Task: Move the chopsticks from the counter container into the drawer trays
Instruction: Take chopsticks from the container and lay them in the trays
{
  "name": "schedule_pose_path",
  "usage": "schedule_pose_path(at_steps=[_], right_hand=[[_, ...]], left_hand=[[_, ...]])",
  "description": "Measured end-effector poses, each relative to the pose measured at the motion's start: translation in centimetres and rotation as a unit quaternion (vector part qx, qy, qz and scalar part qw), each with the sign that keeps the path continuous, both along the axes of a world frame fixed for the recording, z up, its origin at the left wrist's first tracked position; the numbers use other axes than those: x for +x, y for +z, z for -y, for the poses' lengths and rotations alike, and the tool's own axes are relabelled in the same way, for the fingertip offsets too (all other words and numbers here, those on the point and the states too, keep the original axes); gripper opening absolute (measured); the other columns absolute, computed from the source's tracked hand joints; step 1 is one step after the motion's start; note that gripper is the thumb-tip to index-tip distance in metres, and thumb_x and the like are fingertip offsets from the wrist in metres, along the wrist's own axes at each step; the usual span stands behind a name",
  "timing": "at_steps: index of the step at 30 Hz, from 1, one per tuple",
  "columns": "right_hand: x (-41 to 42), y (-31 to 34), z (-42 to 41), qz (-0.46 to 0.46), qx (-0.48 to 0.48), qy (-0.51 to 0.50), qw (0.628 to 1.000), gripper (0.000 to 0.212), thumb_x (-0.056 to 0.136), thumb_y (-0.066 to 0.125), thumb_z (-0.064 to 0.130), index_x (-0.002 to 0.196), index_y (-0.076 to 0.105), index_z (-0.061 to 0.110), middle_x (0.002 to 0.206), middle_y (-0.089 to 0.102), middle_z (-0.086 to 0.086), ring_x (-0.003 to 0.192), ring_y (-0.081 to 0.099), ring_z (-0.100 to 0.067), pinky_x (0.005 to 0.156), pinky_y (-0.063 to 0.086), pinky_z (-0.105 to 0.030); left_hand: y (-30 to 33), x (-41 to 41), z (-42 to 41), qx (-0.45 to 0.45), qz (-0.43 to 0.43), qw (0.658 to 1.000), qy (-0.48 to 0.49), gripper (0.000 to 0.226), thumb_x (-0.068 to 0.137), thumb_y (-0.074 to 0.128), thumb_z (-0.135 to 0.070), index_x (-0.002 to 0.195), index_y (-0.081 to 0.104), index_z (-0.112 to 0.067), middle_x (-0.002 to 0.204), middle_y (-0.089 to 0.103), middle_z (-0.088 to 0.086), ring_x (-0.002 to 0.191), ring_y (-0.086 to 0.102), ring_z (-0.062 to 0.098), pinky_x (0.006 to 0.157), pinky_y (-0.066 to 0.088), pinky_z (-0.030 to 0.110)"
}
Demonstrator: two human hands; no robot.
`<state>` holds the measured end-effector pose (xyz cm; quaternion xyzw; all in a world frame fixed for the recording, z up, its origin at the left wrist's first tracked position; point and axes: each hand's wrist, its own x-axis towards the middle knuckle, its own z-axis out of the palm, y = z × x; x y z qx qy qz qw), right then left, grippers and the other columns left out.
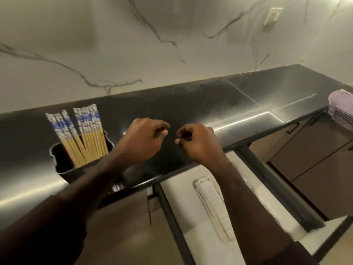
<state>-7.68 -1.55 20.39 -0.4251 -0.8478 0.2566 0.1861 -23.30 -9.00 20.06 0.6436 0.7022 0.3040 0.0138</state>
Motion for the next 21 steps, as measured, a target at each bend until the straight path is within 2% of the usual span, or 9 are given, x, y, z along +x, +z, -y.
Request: schedule_pose_path(at_steps=[2,6,8,10,13,15,18,21], right_hand=[[-3.6,1.1,2.0,-0.020,0.011,0.018,1.000,0.018,0.086,0.071,0.028,0.104,0.071,0.022,0.099,0.072,0.005,0.091,0.065,-0.008,0.084,0.054,-0.026],[-10.8,2.8,6.0,-0.047,0.003,0.051,0.998,0.012,0.088,0.070,0.026,0.099,0.070,0.024,0.091,0.068,0.014,0.081,0.061,0.003,0.071,0.044,-0.010],[-14.2,3.4,7.4,-0.046,-0.002,0.058,0.997,0.010,0.088,0.069,0.025,0.098,0.069,0.025,0.088,0.066,0.016,0.077,0.058,0.008,0.066,0.042,-0.006],[-17.1,3.5,8.5,-0.038,-0.012,0.073,0.997,0.013,0.089,0.068,0.024,0.103,0.069,0.024,0.092,0.067,0.014,0.075,0.057,0.008,0.063,0.042,-0.005],[-20.4,3.2,9.6,-0.046,-0.017,0.088,0.995,0.018,0.090,0.068,0.021,0.107,0.069,0.020,0.098,0.070,0.008,0.080,0.061,0.001,0.069,0.046,-0.010],[-22.2,2.6,9.9,-0.045,-0.029,0.085,0.995,0.018,0.089,0.069,0.020,0.108,0.069,0.019,0.099,0.070,0.007,0.084,0.063,-0.001,0.072,0.049,-0.012],[-23.9,0.9,10.0,-0.020,-0.057,0.080,0.995,0.018,0.089,0.068,0.021,0.108,0.068,0.020,0.102,0.070,0.005,0.089,0.064,-0.003,0.080,0.054,-0.020],[-25.0,-0.6,9.9,0.002,-0.086,0.077,0.993,0.020,0.090,0.067,0.020,0.110,0.067,0.020,0.107,0.070,0.004,0.095,0.064,-0.005,0.084,0.054,-0.022]], left_hand=[[1.0,-3.5,2.4,0.019,0.021,1.000,0.014,0.025,0.092,0.059,-0.021,0.115,0.069,-0.020,0.107,0.073,-0.005,0.089,0.062,0.000,0.083,0.043,0.014],[2.1,-10.6,6.8,0.062,0.078,0.994,0.054,0.024,0.092,0.061,-0.019,0.114,0.070,-0.020,0.107,0.072,-0.005,0.088,0.065,0.001,0.081,0.053,0.017],[2.6,-13.8,8.6,0.072,0.080,0.992,0.066,0.023,0.090,0.063,-0.016,0.112,0.071,-0.018,0.106,0.072,-0.005,0.087,0.063,0.000,0.077,0.049,0.009],[2.5,-16.3,9.8,0.074,0.088,0.991,0.074,0.024,0.090,0.063,-0.013,0.113,0.070,-0.016,0.106,0.072,-0.003,0.087,0.062,0.000,0.073,0.043,0.003],[1.5,-19.0,10.9,0.089,0.099,0.986,0.098,0.023,0.089,0.064,-0.009,0.111,0.071,-0.013,0.104,0.073,0.000,0.087,0.065,0.004,0.073,0.044,0.003],[0.3,-20.4,11.1,0.092,0.099,0.985,0.111,0.024,0.088,0.065,-0.007,0.110,0.071,-0.011,0.105,0.073,0.003,0.089,0.067,0.010,0.076,0.052,0.013],[-1.6,-21.7,10.9,0.094,0.102,0.979,0.148,0.028,0.085,0.067,-0.006,0.112,0.070,-0.011,0.109,0.071,0.005,0.096,0.066,0.018,0.083,0.057,0.038],[-3.4,-22.9,10.4,0.084,0.143,0.964,0.206,0.040,0.083,0.070,-0.009,0.123,0.063,-0.013,0.121,0.065,0.007,0.111,0.059,0.021,0.094,0.052,0.045]])
